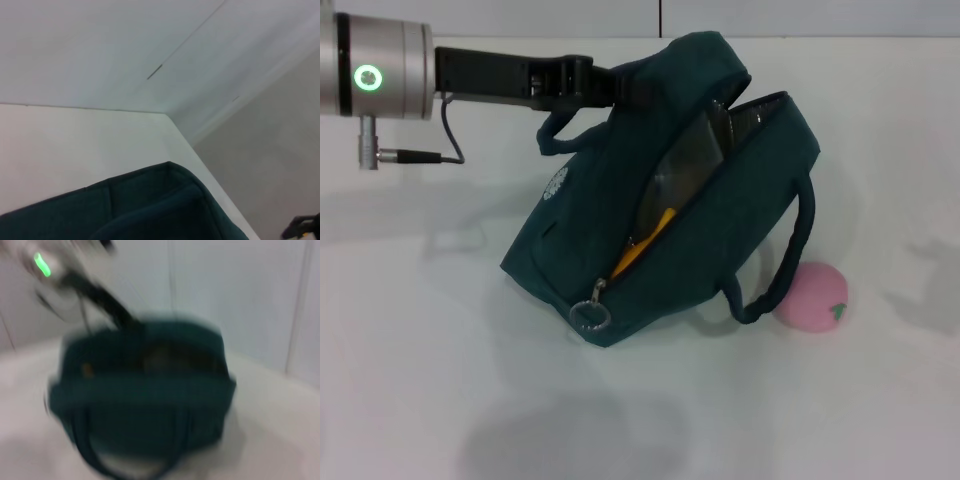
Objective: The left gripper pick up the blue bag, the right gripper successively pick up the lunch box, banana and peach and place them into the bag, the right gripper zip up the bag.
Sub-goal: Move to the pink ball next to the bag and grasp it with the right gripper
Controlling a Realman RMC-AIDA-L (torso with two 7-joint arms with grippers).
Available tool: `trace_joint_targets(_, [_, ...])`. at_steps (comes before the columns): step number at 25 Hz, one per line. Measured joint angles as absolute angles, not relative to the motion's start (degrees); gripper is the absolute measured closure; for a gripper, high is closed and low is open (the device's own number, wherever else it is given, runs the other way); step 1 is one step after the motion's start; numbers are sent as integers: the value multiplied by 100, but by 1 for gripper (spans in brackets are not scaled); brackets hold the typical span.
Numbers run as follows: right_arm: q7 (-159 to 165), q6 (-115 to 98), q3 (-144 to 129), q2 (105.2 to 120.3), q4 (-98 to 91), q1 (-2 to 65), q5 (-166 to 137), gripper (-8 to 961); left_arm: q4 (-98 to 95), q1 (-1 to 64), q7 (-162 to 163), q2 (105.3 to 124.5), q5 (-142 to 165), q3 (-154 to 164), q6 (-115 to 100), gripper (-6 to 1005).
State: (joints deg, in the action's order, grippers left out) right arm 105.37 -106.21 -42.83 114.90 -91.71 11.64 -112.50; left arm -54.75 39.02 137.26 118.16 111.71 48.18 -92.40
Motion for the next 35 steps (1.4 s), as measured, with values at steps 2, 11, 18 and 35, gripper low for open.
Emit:
trace_joint_targets(2, [10639, -10457, -4699, 11490, -9407, 1173, -11687, 247, -5474, 3908, 13725, 11798, 11163, 4819, -9198, 910])
trace_joint_targets(11, [10686, -9539, -5989, 11486, -8265, 1821, -12433, 243, -5432, 3978, 13723, 11694, 11152, 4816, -9034, 910])
trace_joint_targets(18, [10921, -9528, -6166, 11527, -7091, 2801, -12971, 241, -5423, 3979, 13715, 11688, 11149, 4816, -9017, 909])
trace_joint_targets(35, [11185, -9175, -6539, 11540, -5973, 3563, -13383, 244, -5422, 3929, 13705, 11689, 11144, 4816, -9026, 908])
